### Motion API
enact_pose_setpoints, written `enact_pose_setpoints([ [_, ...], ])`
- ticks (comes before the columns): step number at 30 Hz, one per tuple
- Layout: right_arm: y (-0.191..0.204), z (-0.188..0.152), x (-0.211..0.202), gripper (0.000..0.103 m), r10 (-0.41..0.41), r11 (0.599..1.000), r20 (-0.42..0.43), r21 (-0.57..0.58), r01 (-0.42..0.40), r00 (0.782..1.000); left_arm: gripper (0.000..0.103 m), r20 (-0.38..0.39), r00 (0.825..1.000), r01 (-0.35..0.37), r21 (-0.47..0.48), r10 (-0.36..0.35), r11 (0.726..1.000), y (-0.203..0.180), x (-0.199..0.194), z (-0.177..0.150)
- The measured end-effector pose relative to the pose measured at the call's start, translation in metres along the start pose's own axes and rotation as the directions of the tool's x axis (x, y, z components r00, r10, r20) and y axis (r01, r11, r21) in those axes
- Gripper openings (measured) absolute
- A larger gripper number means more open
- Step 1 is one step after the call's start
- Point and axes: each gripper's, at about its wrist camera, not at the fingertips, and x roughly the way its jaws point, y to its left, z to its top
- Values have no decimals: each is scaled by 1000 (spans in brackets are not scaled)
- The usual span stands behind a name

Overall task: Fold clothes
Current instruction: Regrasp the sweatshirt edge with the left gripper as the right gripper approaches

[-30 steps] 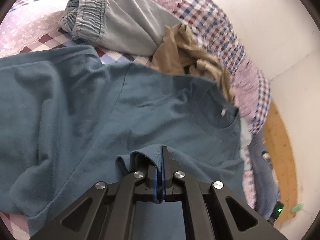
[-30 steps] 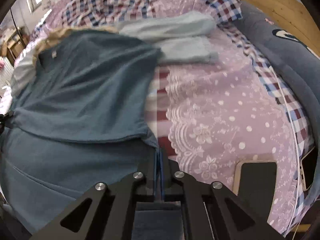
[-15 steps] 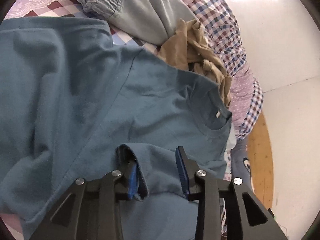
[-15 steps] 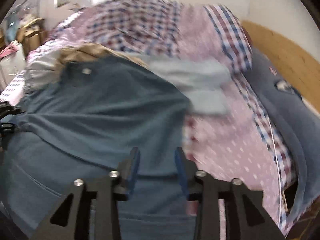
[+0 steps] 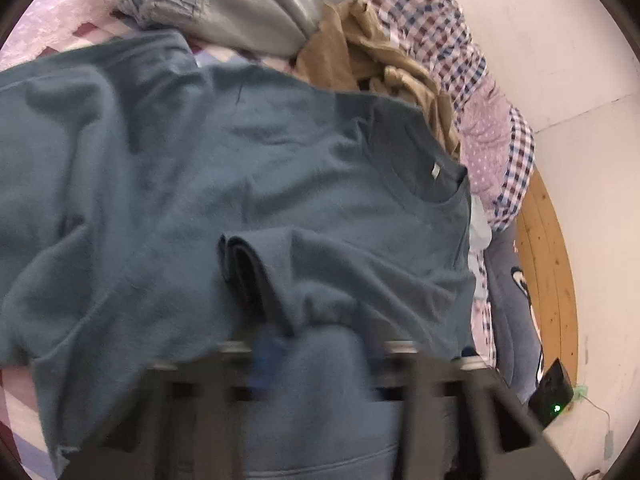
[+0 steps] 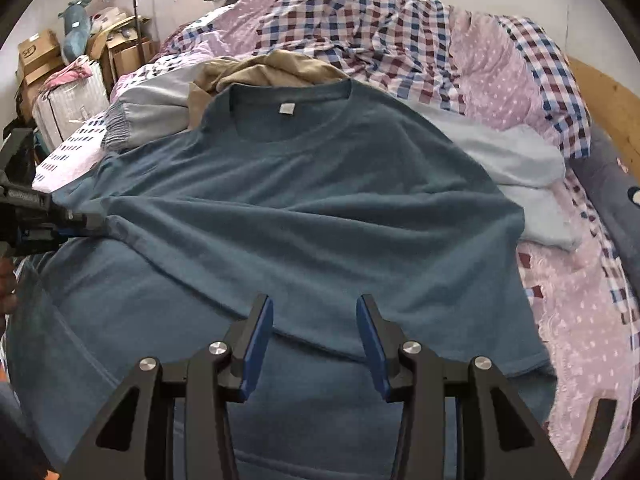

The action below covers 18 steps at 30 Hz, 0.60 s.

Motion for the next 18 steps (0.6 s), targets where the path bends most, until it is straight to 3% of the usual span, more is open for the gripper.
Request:
enact_pose_setpoints([
  [4, 1, 1, 0, 46, -1, 1000, 6, -4, 1, 1000, 3, 5, 995, 102, -98, -103, 990, 19, -9, 7],
  [9, -6, 7, -5, 46, 5, 1000, 17, 6, -5, 1000, 3, -31, 968, 241, -184, -251, 953, 36, -24, 6],
  [11, -5, 14, -7, 46, 31, 999, 17, 14, -31, 999, 3, -96, 960, 236, -230, -264, 944, 47, -18, 1],
  [13, 2, 26, -10, 46, 67, 998, 16, 10, -68, 998, 3, -151, 960, 197, -235, -235, 952, 53, -11, -4],
  [16, 11, 42, -14, 46, 123, 992, 15, 5, -123, 992, 3, -177, 958, 184, -220, -225, 958, 52, -9, -11],
  [18, 40, 62, -14, 46, 185, 981, 6, -57, -184, 983, 3, -174, 961, 178, -204, -214, 963, 51, -11, -13],
])
